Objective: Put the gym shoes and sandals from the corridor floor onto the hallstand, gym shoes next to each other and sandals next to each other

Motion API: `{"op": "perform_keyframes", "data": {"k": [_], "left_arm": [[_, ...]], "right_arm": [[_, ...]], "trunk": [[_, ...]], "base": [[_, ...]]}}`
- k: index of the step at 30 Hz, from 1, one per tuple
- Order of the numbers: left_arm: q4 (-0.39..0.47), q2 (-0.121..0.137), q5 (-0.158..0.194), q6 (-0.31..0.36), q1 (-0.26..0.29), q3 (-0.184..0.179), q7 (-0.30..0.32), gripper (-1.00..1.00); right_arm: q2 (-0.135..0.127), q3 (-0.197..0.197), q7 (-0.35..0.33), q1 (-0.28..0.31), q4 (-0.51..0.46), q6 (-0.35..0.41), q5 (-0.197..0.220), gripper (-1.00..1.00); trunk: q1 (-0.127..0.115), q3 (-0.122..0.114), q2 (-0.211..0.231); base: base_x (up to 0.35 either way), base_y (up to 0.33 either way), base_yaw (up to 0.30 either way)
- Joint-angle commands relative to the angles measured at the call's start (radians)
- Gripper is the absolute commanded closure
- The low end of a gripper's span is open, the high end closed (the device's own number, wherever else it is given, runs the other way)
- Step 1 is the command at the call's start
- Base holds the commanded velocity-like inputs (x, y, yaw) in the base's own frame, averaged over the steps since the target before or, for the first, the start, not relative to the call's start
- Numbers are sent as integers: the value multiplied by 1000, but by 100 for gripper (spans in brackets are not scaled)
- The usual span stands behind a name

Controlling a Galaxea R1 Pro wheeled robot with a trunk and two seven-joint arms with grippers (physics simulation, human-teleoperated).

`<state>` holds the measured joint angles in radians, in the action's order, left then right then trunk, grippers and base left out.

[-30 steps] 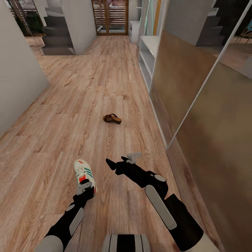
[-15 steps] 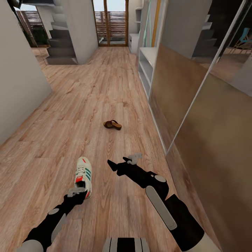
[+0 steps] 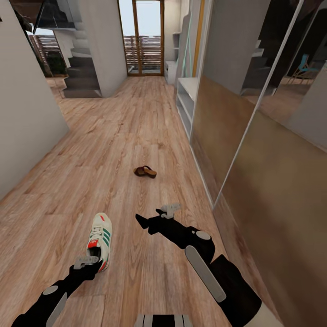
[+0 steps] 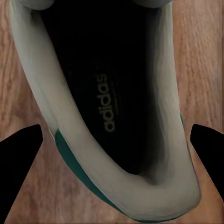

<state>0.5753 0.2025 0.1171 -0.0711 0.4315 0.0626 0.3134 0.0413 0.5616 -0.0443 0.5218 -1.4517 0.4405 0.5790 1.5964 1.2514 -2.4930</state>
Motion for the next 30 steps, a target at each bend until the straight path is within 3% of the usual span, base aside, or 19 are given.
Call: {"op": "perform_keyframes", "data": {"k": [1, 9, 17, 26, 30], "left_arm": [[-1, 0, 9, 0, 0, 2, 7, 100], [0, -1, 10, 0, 0, 1, 7, 100], [1, -3, 10, 0, 0, 0, 7, 100], [3, -4, 10, -1, 0, 0, 6, 100], [3, -5, 10, -12, 0, 1, 2, 100]], "right_arm": [[0, 3, -2, 0, 2, 4, 2, -100], [0, 32, -2, 0, 10, 2, 2, -100], [0, 37, -2, 0, 11, 0, 2, -100], [0, 38, -1, 0, 11, 0, 2, -100], [0, 37, 0, 0, 34, -2, 0, -100]], "trunk": [[-4, -4, 7], [-35, -41, 63], [-65, -79, 119], [-65, -92, 119], [-65, -98, 119]], "base": [[0, 0, -64], [0, 0, -65], [0, 0, -65], [1, 0, -65], [227, 10, -65]]}}
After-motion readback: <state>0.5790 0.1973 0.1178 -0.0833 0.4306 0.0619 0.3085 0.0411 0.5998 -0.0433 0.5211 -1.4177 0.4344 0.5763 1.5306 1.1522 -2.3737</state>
